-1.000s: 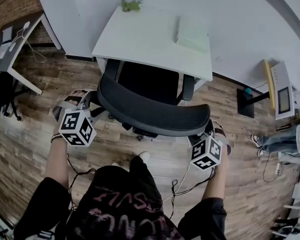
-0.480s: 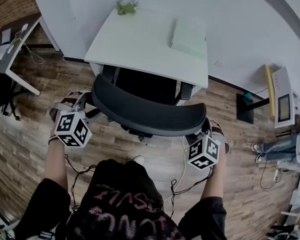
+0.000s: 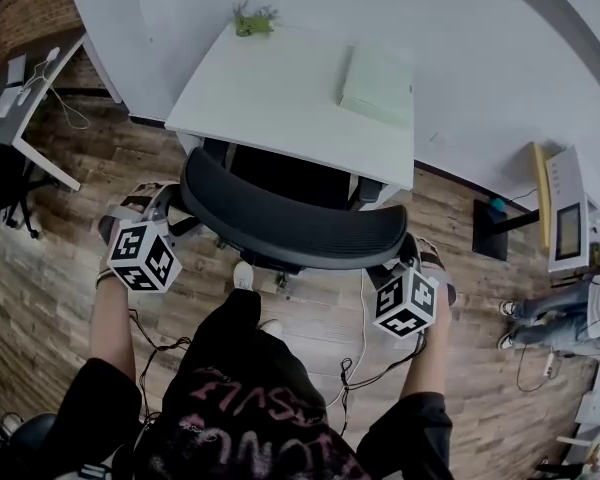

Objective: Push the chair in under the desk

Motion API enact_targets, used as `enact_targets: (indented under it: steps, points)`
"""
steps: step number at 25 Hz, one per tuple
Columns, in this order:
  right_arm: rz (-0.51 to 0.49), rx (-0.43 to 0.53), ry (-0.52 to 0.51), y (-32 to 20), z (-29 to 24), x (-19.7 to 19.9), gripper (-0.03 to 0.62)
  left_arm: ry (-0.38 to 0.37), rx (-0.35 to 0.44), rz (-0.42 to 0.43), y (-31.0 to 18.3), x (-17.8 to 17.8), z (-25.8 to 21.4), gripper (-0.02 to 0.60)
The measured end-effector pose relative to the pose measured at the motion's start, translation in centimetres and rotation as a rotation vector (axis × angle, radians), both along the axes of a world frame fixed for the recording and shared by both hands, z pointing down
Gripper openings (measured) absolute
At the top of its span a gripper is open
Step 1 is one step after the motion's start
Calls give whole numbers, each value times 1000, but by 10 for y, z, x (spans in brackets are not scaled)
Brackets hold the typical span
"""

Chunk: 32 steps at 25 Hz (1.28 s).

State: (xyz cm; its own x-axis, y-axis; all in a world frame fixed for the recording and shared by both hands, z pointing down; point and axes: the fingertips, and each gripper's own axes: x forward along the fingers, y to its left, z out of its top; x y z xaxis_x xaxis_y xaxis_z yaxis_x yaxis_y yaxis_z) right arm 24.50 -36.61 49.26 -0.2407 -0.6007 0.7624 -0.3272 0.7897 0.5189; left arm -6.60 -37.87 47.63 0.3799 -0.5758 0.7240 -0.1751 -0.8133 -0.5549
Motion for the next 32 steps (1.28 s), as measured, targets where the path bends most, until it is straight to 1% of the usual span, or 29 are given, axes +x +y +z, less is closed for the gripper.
enact_targets:
  steps: [6,11,21,32]
  points:
    - [-15,-20,-35,-8,0,-2,267,-1,-8,-7,-8,-2,-1,219]
    - [-12,-18,-34,-22,1,1,268,1,-5,-14,-22,0,0,221]
    - [14,19,-22,-63,1,6,267,8,11,-14,-65,5,1,224]
    - [41,19,-5,-108,3,23,267,16,17,2,-114,21,2,225]
